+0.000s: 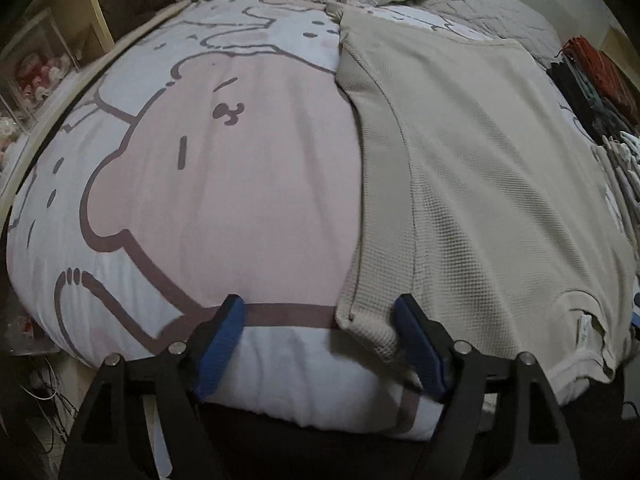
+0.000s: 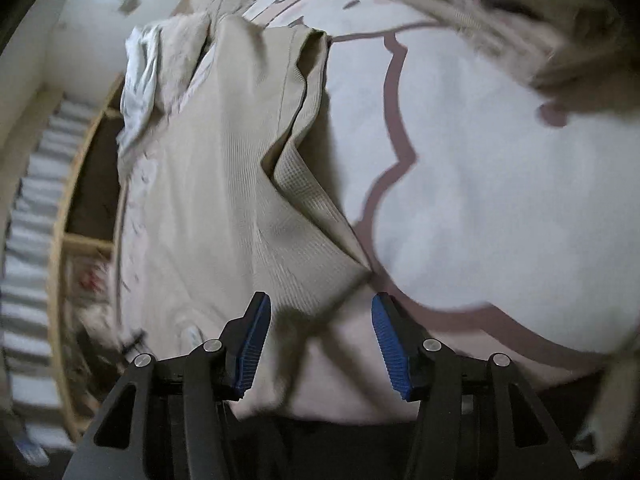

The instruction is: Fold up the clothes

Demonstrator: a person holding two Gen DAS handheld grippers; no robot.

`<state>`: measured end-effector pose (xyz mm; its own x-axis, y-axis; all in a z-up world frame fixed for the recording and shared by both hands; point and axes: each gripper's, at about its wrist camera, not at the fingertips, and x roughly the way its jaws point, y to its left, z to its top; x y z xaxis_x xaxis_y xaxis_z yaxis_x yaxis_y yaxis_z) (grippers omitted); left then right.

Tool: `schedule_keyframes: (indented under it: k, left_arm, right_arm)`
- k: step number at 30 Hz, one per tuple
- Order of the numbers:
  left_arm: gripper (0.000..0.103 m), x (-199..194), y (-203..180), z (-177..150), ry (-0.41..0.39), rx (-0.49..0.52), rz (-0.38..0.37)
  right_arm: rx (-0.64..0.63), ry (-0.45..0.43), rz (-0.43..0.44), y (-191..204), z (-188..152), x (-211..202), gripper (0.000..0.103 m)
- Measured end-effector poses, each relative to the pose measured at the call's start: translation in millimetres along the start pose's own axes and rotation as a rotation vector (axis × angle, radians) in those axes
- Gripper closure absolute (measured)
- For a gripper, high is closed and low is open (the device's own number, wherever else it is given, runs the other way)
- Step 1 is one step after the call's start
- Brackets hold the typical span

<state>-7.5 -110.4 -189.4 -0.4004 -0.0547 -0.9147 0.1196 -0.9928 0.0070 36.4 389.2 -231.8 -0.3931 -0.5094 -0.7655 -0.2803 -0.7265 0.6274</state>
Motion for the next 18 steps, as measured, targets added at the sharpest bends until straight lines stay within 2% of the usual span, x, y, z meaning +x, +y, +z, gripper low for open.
schedule_keyframes:
  k: [1, 2, 3, 4, 6, 8, 10, 11, 13, 15, 16, 17, 18]
  left_arm:
    - [0.032, 1.0, -4.9, -1.3, -0.014, -0.001, 0.015]
    - [0.063, -0.9, -12.3, -2.9, -0.037, 0.015, 0.022]
    - [0.080, -3.9, -21.1, -4.6, -0.053, 0.050, 0.016]
    - [0.090, -7.3, -28.1, -4.9, -0.056, 0.083, 0.038]
    - [0.093, -17.8, -33.3, -9.9, -0.071, 0.131, 0.109]
    - [0.098, -17.4, -24.4, -16.0, -0.023, 0.132, 0.157]
    - [0.101, -12.1, -9.6, -25.2, 0.024, 0.131, 0.229]
    - [0.101, -8.4, 3.9, -33.9, 0.055, 0.117, 0.251]
    - [0.101, -9.1, 28.6, -47.7, 0.094, 0.053, 0.239]
    - [0.101, -20.6, 39.5, -47.5, 0.071, 0.010, 0.223]
    - [0.101, -26.4, 44.6, -47.3, 0.059, -0.011, 0.216]
    - [0.101, -33.0, 45.6, -42.7, 0.040, -0.031, 0.189]
    - [0.101, -39.5, 46.3, -37.8, 0.021, -0.051, 0.160]
  right_arm:
    - [0.015, -0.003, 0.008, 4.7, 2.3, 9.1, 0.054]
    - [0.011, -0.005, -0.017, 7.8, 5.6, 13.6, 0.078]
    - [-0.003, -0.009, -0.062, 12.0, 8.0, 14.1, 0.087]
    - [-0.017, -0.016, -0.106, 17.9, 8.4, 12.6, 0.092]
    - [-0.045, -0.048, -0.167, 29.0, 7.1, -1.2, 0.094]
    - [-0.082, -0.078, -0.218, 38.2, 2.3, -16.4, 0.094]
    - [-0.106, -0.065, -0.260, 34.7, -3.8, -18.2, 0.094]
    - [-0.113, -0.043, -0.282, 27.0, -7.4, -14.5, 0.094]
    - [-0.131, -0.036, -0.297, 24.3, -12.4, -8.2, 0.094]
    - [-0.147, -0.047, -0.295, 28.0, -15.3, -4.3, 0.090]
    - [-0.143, -0.056, -0.284, 31.4, -14.5, -7.0, 0.078]
    - [-0.135, -0.074, -0.271, 35.3, -13.0, -11.9, 0.053]
    - [-0.130, -0.106, -0.260, 38.7, -10.3, -19.4, 0.038]
